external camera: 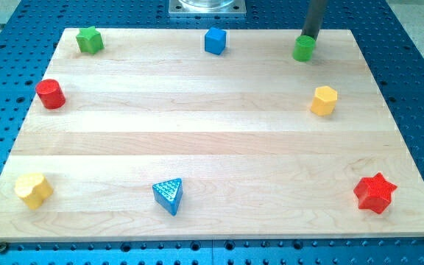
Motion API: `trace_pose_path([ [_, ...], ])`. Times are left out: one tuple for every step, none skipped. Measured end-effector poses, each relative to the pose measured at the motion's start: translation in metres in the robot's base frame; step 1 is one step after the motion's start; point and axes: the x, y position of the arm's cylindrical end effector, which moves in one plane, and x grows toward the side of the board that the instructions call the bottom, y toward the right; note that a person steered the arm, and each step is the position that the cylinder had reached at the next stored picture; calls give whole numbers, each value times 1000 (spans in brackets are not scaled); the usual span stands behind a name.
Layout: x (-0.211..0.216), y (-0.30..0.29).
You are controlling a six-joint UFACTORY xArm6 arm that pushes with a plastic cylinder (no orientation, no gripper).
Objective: Push the green circle to the top left of the yellow hexagon
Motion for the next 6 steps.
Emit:
trace_pose_path([
  [0,0],
  [1,0],
  [-5,21],
  [7,48],
  [22,1],
  [35,-70],
])
